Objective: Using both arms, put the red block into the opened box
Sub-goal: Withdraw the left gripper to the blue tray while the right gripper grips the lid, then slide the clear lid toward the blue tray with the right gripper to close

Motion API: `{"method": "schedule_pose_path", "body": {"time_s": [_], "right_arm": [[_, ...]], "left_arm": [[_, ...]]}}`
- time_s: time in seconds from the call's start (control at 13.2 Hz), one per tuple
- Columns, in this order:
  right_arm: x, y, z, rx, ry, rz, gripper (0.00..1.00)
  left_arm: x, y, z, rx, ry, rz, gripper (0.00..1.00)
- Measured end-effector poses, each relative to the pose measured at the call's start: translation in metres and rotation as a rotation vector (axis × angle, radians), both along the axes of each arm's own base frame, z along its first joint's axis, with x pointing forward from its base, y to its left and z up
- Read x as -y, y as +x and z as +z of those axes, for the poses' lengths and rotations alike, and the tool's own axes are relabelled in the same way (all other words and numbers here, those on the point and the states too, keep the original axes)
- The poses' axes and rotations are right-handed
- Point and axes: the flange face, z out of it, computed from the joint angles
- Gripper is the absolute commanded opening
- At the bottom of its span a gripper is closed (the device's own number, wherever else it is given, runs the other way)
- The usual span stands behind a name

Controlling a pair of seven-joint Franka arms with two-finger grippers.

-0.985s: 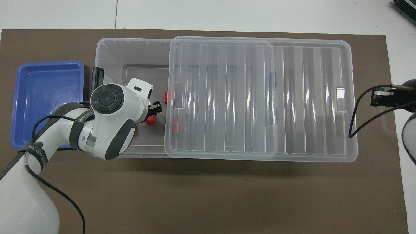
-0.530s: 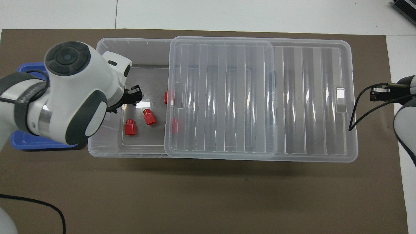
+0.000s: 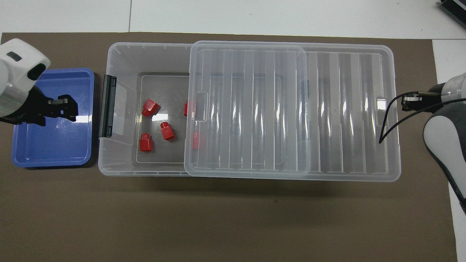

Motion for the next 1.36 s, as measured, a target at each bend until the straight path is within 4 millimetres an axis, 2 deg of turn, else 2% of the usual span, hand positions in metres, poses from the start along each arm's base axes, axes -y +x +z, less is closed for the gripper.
{"method": "schedule_pose_path", "body": {"time_s": [0.23,0.3,0.53,0.98,1.36], "right_arm": [[-0.034,0.001,-0.003,-0.024,0.0,0.072,0.0],[-0.047,0.001,-0.003,-0.029,0.0,0.096,0.0],[-0.082,-0.003,-0.004,-0.062,0.002,0.156,0.0],[-0.164,-0.014,-0.005,-0.083,0.0,0.293,0.0],[-0.187,-0.019,-0.005,-0.089,0.051,0.31,0.0]], "left_arm": [[-0.034,-0.013,0.019,-0.015,0.0,-0.098,0.85],[-0.041,-0.016,0.022,-0.02,0.0,-0.106,1.0],[-0.049,-0.02,0.027,-0.015,0.001,-0.105,1.0],[-0.045,-0.02,0.027,-0.015,-0.003,-0.112,1.0],[-0.041,-0.019,0.026,0.002,-0.086,-0.104,1.0]]}}
